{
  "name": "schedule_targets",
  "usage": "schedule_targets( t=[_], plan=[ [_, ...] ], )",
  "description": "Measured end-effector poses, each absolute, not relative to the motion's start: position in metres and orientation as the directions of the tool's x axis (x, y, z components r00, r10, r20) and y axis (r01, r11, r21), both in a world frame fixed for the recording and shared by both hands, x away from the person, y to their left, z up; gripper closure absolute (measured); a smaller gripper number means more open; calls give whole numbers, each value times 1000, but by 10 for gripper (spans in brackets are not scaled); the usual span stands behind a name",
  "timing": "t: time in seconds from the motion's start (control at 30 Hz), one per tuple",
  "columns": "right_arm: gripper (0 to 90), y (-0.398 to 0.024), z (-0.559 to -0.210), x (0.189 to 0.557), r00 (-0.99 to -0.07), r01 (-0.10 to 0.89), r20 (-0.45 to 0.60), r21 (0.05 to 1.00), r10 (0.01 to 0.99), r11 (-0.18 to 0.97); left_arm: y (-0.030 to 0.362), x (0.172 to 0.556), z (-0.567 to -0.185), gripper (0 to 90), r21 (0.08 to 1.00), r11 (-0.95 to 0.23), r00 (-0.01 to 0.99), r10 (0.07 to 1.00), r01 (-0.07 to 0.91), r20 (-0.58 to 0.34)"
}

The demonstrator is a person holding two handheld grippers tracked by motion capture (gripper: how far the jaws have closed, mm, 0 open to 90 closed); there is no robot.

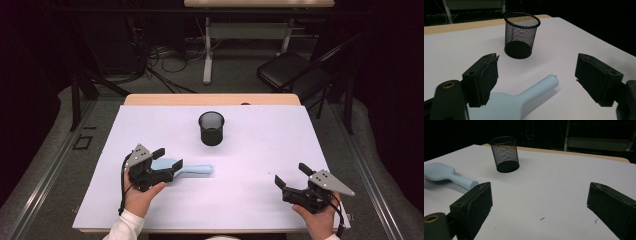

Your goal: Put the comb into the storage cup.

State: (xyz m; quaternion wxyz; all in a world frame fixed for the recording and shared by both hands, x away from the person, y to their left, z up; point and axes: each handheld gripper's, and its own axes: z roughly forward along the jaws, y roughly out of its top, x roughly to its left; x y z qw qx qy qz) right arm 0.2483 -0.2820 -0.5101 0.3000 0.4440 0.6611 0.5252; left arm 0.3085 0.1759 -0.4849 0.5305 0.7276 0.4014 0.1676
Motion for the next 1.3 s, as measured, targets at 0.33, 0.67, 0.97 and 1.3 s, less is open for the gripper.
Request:
schedule_targets(
  t=[0.33, 0.67, 0.97, 1.3],
  plan=[
    [68, -281, -510, 249, -428, 276, 68, 959, 901, 59, 168, 312, -480, 336, 893, -125, 606, 774, 432, -184],
    [76, -280, -511, 251, -432, 273, 66, 960, 899, 61, 151, 319, -482, 454, 871, -146, 603, 773, 469, -195],
    [81, -280, -512, 251, -436, 280, 66, 958, 898, 65, 140, 328, -483, 524, 868, -137, 587, 784, 477, -199],
    [81, -280, -512, 251, -436, 282, 60, 956, 898, 73, 129, 339, -487, 675, 841, -154, 562, 803, 518, -200]
  ],
)
